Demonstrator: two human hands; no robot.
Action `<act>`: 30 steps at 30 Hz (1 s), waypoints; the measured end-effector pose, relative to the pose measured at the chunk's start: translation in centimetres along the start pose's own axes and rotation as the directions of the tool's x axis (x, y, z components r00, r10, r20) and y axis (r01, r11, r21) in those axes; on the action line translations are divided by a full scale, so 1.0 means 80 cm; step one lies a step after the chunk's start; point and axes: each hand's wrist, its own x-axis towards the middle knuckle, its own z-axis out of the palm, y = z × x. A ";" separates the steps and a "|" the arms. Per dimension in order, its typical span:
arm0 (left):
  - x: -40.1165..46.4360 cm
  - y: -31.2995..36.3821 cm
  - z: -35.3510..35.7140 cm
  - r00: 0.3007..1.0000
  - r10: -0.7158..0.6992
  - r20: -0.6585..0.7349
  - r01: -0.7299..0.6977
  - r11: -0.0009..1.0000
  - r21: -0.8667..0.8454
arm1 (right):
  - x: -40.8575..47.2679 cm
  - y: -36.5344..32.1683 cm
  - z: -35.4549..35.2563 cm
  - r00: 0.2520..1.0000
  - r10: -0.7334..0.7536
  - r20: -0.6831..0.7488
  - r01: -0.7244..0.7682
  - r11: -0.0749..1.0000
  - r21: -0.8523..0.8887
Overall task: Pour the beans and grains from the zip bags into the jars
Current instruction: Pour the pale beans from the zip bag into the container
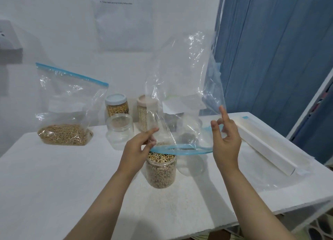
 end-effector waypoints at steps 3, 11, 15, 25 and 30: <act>0.000 -0.005 0.001 1.000 0.031 -0.003 -0.031 0.999 0.039 | 0.006 0.000 -0.004 1.000 -0.026 0.013 0.026 0.999 -0.018; 0.000 -0.005 -0.009 0.991 0.006 0.132 -0.016 0.997 0.077 | 0.016 0.016 -0.005 0.995 -0.103 0.000 0.103 0.994 0.030; 0.000 -0.003 -0.012 0.988 0.009 0.154 -0.022 0.996 0.083 | 0.016 0.012 -0.004 0.994 -0.107 0.000 0.107 0.994 0.033; -0.002 0.003 -0.005 0.999 -0.019 0.044 0.018 0.999 0.034 | 0.012 0.007 -0.006 0.996 -0.093 0.002 0.092 0.994 0.058; -0.003 0.002 -0.002 0.999 -0.034 0.023 0.032 0.997 0.072 | 0.004 0.005 -0.004 0.996 -0.088 0.012 0.087 0.995 0.047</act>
